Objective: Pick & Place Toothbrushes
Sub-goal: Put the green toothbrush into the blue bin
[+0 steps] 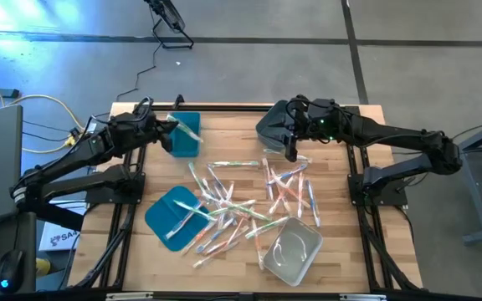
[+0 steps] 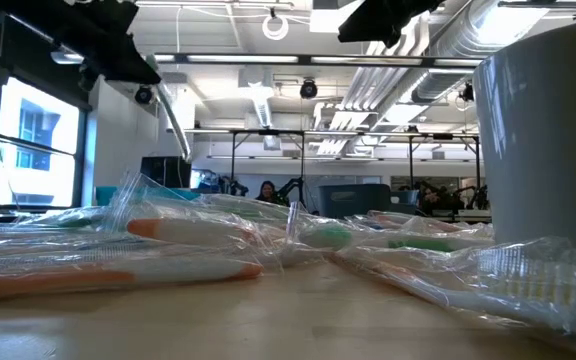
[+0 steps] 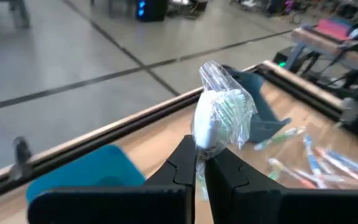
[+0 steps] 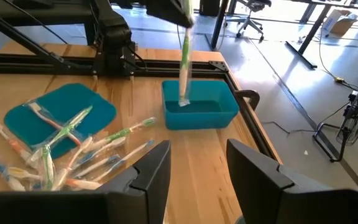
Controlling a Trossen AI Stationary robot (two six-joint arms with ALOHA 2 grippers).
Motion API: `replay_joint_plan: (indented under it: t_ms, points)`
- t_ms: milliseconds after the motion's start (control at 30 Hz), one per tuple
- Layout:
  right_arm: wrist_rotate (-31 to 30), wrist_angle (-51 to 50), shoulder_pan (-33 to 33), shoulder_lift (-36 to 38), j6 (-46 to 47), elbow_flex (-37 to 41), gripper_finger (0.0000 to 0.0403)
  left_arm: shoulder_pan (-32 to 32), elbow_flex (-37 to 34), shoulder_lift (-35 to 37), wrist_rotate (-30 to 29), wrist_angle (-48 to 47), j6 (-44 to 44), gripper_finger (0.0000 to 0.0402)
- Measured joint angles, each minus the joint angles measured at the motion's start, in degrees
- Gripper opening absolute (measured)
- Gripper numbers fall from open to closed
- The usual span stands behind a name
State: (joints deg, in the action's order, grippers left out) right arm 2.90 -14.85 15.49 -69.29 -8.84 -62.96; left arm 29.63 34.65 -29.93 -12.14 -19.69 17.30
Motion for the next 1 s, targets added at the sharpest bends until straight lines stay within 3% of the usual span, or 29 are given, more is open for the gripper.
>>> replay_joint_plan:
  t_ms: [200, 400, 667, 1000]
  points:
    - [0.0, 0.0, 0.0, 0.0, 0.0, 0.0, 0.0148, 0.0, 0.0, 0.0, -6.8, -1.8, 1.0, 0.0009]
    - [0.0, 0.0, 0.0, 0.0, 0.0, 0.0, 0.0148, 0.0, 2.4, -0.8, -7.0, -2.5, 0.5, 0.0009]
    - [0.0, 0.0, 0.0, 0.0, 0.0, 0.0, 0.0148, 0.0, 9.5, -6.6, -9.2, -13.7, 1.0, 0.0009]
    - [0.0, 0.0, 0.0, 0.0, 1.3, 0.0, 0.0148, 0.0, 9.8, -12.5, -11.4, -14.3, 5.2, 0.0009]
